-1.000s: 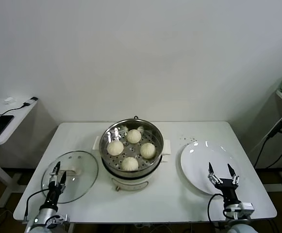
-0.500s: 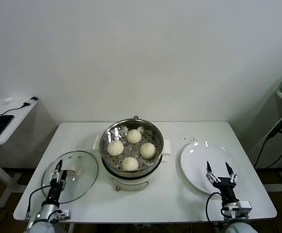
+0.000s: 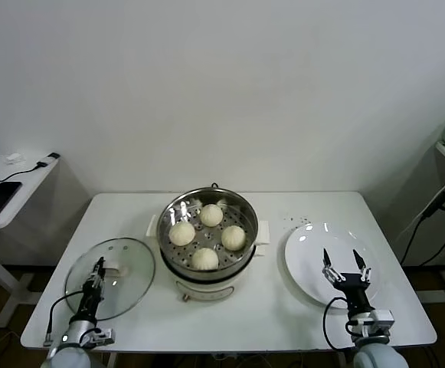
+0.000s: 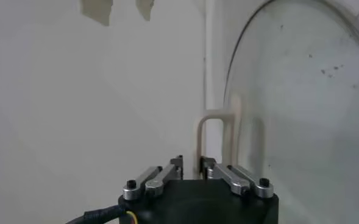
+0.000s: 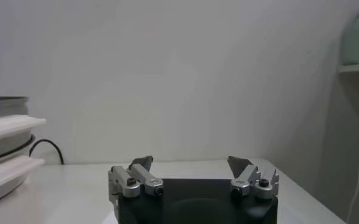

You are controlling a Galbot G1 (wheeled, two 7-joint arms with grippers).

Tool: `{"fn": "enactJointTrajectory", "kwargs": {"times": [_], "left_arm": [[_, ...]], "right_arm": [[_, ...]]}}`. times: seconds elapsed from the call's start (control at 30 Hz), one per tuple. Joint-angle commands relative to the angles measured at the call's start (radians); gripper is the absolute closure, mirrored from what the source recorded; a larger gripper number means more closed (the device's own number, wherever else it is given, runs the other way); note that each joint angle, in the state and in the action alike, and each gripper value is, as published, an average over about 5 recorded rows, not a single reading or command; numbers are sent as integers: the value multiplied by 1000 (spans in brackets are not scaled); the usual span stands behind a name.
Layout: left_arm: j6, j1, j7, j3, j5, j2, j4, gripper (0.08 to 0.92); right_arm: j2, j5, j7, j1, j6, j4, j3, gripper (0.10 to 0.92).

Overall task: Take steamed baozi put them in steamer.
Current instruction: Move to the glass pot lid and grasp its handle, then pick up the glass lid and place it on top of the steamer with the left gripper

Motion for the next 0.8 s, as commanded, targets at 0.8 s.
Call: {"fn": "enactJointTrajectory", "kwargs": {"times": [0.8], "left_arm": [[467,55,501,-47,-326,226,-753,867]], "right_arm": [[-2,-53,11,-60,-23,20,4,203]]}}
